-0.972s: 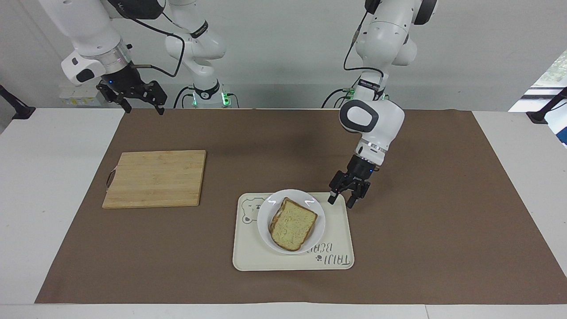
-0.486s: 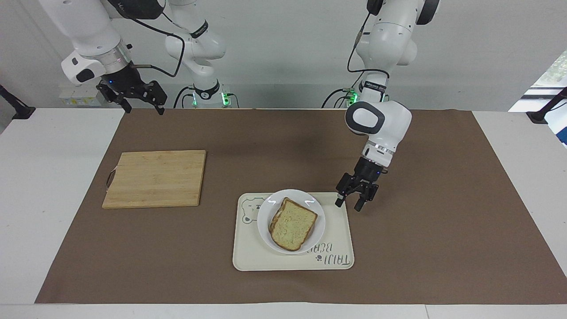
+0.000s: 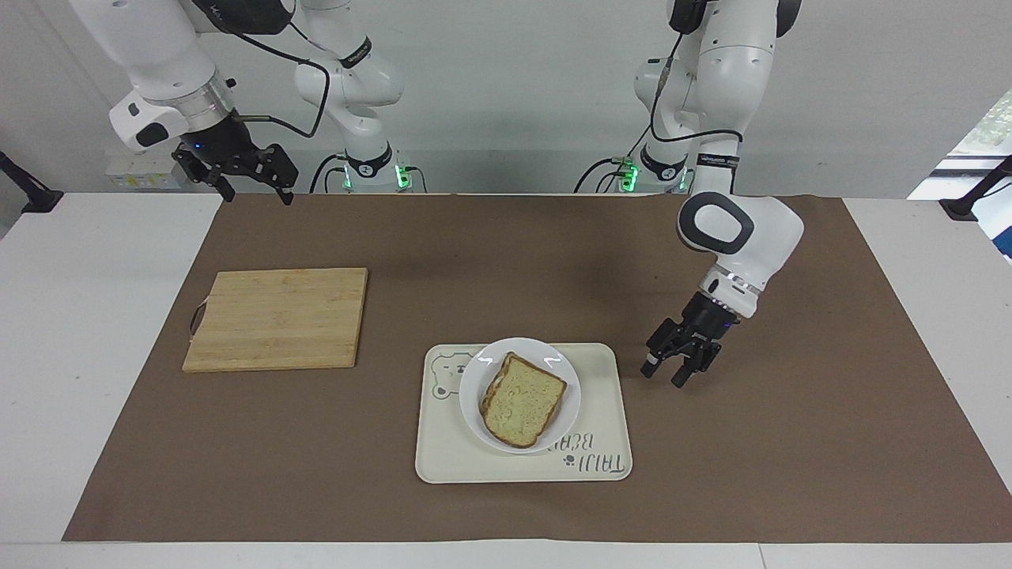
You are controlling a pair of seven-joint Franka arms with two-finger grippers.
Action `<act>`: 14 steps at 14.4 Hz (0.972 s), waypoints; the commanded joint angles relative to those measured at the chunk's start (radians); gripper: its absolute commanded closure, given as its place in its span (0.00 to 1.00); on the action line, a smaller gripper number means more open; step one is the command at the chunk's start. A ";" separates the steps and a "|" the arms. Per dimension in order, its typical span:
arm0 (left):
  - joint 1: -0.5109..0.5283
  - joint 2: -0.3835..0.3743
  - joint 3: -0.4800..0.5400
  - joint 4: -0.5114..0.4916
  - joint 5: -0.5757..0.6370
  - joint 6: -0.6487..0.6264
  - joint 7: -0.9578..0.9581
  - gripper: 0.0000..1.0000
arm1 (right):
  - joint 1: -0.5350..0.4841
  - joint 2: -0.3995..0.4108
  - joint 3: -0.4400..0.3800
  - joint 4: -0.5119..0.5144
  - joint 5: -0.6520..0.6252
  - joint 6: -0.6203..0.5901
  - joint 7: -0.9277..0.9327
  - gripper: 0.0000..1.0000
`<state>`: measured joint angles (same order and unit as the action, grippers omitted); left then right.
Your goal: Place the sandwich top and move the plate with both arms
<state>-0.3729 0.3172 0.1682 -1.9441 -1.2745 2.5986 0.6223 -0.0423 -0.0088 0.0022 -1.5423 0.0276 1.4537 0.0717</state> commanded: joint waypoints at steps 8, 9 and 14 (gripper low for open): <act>0.008 -0.035 0.195 0.166 0.568 -0.421 -0.216 0.00 | -0.005 0.012 0.001 0.021 0.020 -0.012 -0.020 0.00; 0.008 -0.038 0.201 0.194 0.619 -0.480 -0.228 0.00 | -0.005 0.012 0.001 0.022 0.020 -0.012 -0.020 0.00; 0.008 -0.053 0.235 0.330 0.888 -0.681 -0.250 0.00 | -0.005 0.012 0.001 0.022 0.020 -0.012 -0.020 0.00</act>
<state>-0.3702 0.2647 0.3978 -1.6688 -0.4674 2.0002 0.3880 -0.0423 -0.0088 0.0022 -1.5423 0.0276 1.4537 0.0717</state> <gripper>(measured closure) 0.000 0.000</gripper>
